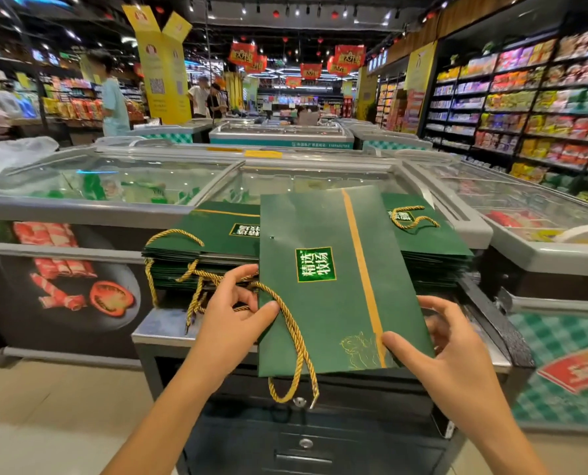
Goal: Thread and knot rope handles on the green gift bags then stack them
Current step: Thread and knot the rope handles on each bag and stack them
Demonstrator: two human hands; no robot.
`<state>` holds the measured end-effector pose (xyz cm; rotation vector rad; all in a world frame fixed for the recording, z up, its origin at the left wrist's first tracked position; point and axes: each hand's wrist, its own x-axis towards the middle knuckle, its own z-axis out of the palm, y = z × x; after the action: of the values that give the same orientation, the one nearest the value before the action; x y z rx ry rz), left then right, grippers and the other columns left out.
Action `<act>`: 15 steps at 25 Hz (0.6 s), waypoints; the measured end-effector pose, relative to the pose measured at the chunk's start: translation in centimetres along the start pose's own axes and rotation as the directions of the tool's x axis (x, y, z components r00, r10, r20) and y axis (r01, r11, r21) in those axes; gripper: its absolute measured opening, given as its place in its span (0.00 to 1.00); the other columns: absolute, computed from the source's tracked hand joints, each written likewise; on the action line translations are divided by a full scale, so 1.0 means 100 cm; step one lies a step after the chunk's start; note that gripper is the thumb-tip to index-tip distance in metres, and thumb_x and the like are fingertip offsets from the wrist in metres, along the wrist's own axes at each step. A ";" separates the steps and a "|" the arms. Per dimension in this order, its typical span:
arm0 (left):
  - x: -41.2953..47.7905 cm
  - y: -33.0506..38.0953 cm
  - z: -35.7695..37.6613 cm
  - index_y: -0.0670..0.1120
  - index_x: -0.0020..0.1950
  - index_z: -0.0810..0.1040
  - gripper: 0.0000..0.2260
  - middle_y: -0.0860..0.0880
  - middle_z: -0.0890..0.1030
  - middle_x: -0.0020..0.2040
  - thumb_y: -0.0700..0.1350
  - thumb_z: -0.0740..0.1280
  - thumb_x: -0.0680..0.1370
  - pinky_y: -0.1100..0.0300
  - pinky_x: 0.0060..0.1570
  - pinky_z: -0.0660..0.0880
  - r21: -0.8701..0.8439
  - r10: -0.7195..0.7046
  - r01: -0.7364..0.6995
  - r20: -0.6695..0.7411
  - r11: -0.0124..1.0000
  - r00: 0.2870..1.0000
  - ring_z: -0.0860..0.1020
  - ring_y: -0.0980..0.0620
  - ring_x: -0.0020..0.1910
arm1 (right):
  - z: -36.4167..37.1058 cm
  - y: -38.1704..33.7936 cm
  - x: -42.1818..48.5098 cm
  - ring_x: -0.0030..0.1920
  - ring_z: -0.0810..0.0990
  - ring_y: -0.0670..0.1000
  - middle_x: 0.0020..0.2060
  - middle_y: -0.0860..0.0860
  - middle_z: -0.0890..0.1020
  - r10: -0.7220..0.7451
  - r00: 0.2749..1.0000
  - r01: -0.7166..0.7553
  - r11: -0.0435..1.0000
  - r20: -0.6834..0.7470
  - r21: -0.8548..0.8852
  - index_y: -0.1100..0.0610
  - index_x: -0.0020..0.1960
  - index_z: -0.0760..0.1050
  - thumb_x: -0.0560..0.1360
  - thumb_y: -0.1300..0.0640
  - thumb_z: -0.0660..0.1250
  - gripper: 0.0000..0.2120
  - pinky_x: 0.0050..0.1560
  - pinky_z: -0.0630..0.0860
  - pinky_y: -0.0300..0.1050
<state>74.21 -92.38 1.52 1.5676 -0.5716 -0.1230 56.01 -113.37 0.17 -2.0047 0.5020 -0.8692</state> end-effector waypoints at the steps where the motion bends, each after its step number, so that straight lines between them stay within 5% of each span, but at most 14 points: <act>1: -0.001 0.000 0.001 0.51 0.66 0.73 0.21 0.46 0.72 0.40 0.35 0.72 0.76 0.67 0.35 0.76 0.014 0.014 -0.014 0.017 1.000 1.000 0.76 0.60 0.31 | 0.000 0.005 -0.002 0.49 0.84 0.42 0.46 0.40 0.85 -0.018 1.000 0.018 0.999 -0.015 -0.039 0.46 0.63 0.72 0.68 0.52 0.80 0.27 0.49 0.79 0.42; 4: 0.004 0.000 -0.001 0.49 0.60 0.76 0.16 0.46 0.74 0.40 0.37 0.73 0.76 0.66 0.32 0.75 0.053 -0.010 0.009 0.032 0.999 0.999 0.78 0.59 0.31 | 0.003 0.013 -0.005 0.52 0.76 0.41 0.51 0.42 0.79 -0.131 0.988 0.104 0.956 -0.081 -0.273 0.51 0.65 0.75 0.69 0.48 0.79 0.28 0.51 0.71 0.35; 7: 0.005 -0.007 -0.004 0.47 0.49 0.76 0.10 0.44 0.79 0.44 0.41 0.75 0.74 0.63 0.33 0.77 0.094 -0.023 0.022 0.010 0.995 1.000 0.81 0.52 0.38 | 0.014 0.016 -0.006 0.58 0.73 0.53 0.56 0.50 0.75 -0.267 0.958 0.188 0.862 -0.104 -0.471 0.55 0.64 0.78 0.69 0.48 0.79 0.27 0.60 0.64 0.44; 11: 0.004 -0.011 -0.003 0.44 0.44 0.75 0.10 0.48 0.79 0.41 0.42 0.77 0.73 0.57 0.37 0.81 0.149 0.023 -0.022 -0.005 0.989 1.000 0.82 0.49 0.39 | 0.034 0.002 -0.011 0.54 0.77 0.50 0.51 0.45 0.77 -0.382 0.924 0.365 0.881 0.003 -0.302 0.52 0.54 0.82 0.72 0.56 0.78 0.12 0.56 0.74 0.52; 15: 0.006 -0.012 -0.002 0.45 0.44 0.75 0.11 0.51 0.78 0.39 0.44 0.77 0.73 0.45 0.42 0.83 0.195 0.048 -0.045 -0.013 0.980 0.999 0.83 0.48 0.38 | 0.060 -0.014 -0.014 0.53 0.77 0.45 0.46 0.40 0.78 -0.393 0.908 0.410 0.904 0.143 -0.121 0.46 0.47 0.83 0.73 0.48 0.76 0.05 0.55 0.74 0.52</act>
<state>75.14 -92.51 0.52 1.7415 -0.6209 -0.0182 59.53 -108.37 -1.43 -2.3271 0.0829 -0.9758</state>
